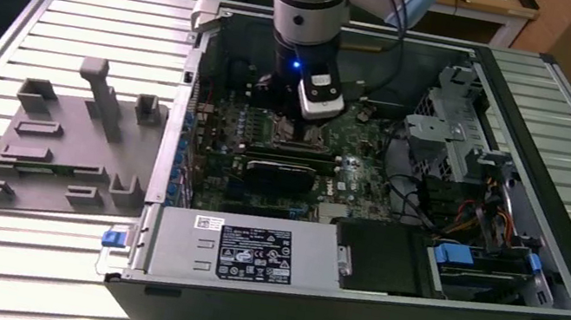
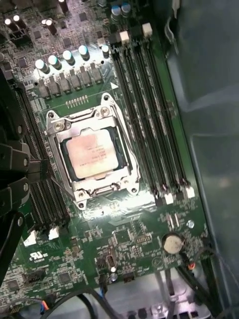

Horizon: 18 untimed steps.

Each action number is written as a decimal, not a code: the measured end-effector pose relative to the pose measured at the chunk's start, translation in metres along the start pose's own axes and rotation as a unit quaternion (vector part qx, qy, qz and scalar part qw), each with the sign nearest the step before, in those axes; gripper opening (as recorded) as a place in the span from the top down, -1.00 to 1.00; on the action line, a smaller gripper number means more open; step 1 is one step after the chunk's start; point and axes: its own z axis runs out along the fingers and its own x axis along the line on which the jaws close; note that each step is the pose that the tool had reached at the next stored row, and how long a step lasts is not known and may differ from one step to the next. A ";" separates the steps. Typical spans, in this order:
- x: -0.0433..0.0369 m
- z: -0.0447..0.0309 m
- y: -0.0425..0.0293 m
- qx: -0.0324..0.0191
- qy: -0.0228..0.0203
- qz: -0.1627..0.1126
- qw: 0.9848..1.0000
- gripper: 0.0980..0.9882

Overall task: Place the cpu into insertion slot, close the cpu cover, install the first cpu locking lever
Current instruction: 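Install the first cpu locking lever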

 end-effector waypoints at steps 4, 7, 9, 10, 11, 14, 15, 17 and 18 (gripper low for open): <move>0.0019 0.0022 -0.0017 -0.002 0.000 -0.015 1.000 0.99; 0.0042 0.0041 -0.0029 -0.003 0.000 -0.021 1.000 0.99; 0.0062 0.0053 -0.0040 -0.003 0.000 -0.023 1.000 0.99; 0.0070 0.0061 -0.0046 -0.004 0.000 -0.025 1.000 0.99; 0.0078 0.0066 -0.0050 -0.004 0.000 -0.027 1.000 0.99; 0.0100 0.0080 -0.0067 -0.005 0.001 -0.033 0.999 0.99; 0.0106 0.0085 -0.0073 -0.006 0.001 -0.035 0.999 0.99; 0.0115 0.0093 -0.0086 -0.009 0.001 -0.038 0.999 0.99; 0.0120 0.0097 -0.0094 -0.011 0.002 -0.039 0.999 0.99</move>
